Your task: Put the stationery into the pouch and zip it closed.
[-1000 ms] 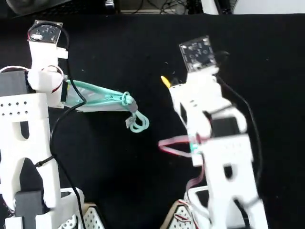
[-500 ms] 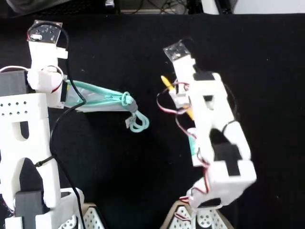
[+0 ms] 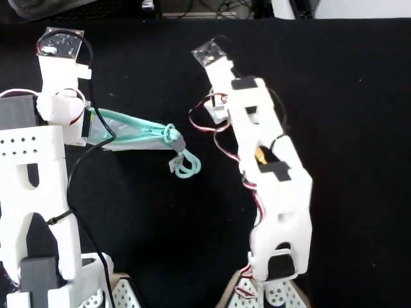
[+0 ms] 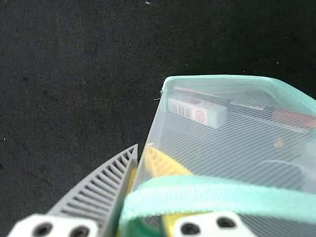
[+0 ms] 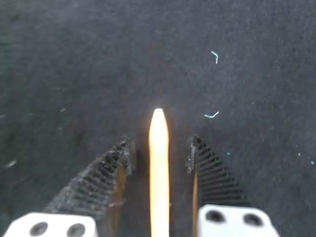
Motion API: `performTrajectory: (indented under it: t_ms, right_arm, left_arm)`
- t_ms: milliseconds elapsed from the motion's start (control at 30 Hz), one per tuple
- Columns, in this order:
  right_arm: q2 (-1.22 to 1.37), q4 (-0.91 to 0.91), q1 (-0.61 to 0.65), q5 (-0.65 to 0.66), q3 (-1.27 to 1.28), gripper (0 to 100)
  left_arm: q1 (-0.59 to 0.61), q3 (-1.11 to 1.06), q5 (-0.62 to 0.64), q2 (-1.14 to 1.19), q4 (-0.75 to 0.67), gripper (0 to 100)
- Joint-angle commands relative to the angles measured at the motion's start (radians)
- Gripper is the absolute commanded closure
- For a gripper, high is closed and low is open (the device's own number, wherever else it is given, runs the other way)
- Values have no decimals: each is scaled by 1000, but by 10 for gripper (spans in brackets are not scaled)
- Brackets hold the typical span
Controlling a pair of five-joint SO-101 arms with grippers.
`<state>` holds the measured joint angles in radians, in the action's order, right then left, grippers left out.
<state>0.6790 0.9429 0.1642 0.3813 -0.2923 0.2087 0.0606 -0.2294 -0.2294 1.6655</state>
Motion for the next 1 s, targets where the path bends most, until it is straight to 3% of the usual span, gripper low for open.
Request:
performTrajectory:
  t_ms: [0,267,367,700,967]
  right_arm:
    - [24,18,0,12,-101,821]
    - [125,35,-3,14,-174,835]
    - [131,31,-11,9,-196,991]
    - [108,126,-86,6,-219,987]
    - [-143,207,-132,14,-101,987]
  left_arm:
    - [21,-2,-2,15,2,971]
    - [21,-2,-2,15,2,971]
    - [21,-2,-2,15,2,971]
    - [21,-2,-2,15,2,971]
    - [22,-2,-2,15,3,971]
